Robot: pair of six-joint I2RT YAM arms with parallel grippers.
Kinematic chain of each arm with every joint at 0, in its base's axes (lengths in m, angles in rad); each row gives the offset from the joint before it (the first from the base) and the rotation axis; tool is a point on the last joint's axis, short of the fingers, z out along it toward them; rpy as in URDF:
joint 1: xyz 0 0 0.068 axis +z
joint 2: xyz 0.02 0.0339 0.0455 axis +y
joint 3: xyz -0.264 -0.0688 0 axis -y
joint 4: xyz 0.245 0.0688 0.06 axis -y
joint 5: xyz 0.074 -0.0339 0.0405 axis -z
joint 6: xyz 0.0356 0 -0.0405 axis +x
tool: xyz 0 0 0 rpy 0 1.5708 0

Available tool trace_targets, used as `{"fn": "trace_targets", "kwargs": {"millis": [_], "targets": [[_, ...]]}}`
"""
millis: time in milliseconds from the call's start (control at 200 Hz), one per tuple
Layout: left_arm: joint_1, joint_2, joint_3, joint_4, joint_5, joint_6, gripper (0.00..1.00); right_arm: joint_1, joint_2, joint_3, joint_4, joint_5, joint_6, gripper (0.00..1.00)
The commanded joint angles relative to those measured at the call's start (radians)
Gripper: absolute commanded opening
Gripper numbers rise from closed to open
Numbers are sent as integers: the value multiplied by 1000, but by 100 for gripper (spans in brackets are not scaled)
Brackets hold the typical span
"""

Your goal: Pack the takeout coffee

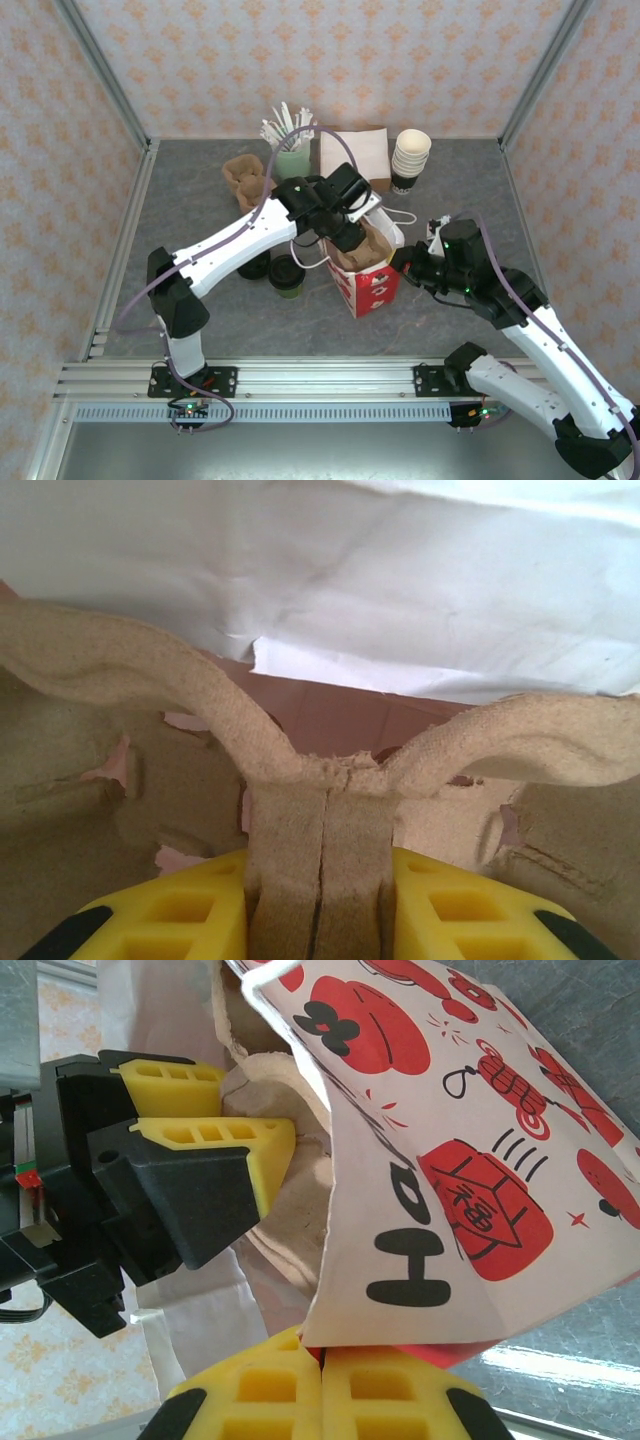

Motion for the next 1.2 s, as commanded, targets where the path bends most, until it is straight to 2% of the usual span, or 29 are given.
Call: {"fn": "trace_targets", "kwargs": {"millis": [0,70,190,395,535,646,881,1196], "targets": [[-20,34,34,-85,-68,63,33,7,-11,-12,45,-11,5,0],[-22,34,34,-86,-65,80,33,6,-12,-8,31,0,-15,2],[-37,33,41,-104,-60,124,33,6,-11,29,-32,51,-77,18],[-38,28,38,-111,-47,166,34,7,-15,132,-168,236,-239,35],[-38,34,36,-99,-29,180,34,6,-10,163,-156,318,-334,45],[-38,38,35,-89,-17,195,34,0,-1,156,-100,329,-399,51],[-38,48,33,-82,-15,246,35,-19,79,140,-29,256,-470,57],[-30,72,51,-82,26,286,36,-73,175,131,19,208,-509,57]]}}
